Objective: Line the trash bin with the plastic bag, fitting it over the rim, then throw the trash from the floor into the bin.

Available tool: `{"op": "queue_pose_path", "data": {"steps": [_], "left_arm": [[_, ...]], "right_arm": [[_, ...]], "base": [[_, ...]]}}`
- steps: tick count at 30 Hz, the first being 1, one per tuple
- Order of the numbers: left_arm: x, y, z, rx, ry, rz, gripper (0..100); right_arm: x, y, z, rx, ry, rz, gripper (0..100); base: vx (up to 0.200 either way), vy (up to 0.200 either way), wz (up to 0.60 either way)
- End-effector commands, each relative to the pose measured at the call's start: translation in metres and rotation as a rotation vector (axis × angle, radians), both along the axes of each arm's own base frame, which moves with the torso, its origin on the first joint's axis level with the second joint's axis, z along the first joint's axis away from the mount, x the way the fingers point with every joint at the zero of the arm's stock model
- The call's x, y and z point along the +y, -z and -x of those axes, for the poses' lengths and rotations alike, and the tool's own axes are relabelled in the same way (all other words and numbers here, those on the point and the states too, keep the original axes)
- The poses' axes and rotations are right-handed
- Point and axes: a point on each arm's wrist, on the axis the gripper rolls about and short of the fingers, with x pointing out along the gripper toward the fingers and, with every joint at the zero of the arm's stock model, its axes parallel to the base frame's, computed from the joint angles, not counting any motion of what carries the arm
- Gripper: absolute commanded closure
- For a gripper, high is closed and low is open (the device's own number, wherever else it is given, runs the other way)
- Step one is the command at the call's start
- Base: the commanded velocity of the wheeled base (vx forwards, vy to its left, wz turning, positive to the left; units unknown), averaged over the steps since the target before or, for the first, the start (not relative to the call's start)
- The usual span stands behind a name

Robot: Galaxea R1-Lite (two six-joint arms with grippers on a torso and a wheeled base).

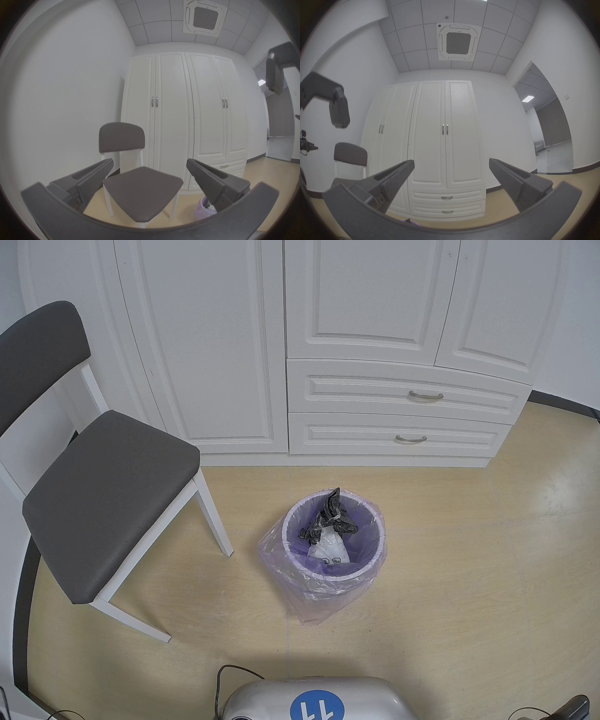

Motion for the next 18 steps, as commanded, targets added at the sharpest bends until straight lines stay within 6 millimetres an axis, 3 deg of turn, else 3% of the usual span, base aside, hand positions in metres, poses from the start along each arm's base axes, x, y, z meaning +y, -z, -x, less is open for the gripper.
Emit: {"op": "queue_pose_path", "data": {"steps": [1,5,18], "left_arm": [[0.000,0.033,-0.015,0.072,0.008,-0.004,0],[0.000,0.037,-0.017,0.098,0.009,-0.003,0],[0.000,0.045,-0.020,0.180,0.001,-0.016,0]], "right_arm": [[0.000,0.032,-0.019,0.071,0.012,0.020,0],[0.001,0.046,-0.027,0.107,0.015,0.063,0],[0.000,0.050,-0.030,0.145,0.023,0.047,0]], "base": [[0.000,0.000,0.00],[0.000,0.000,0.00],[0.000,0.000,0.00]]}}
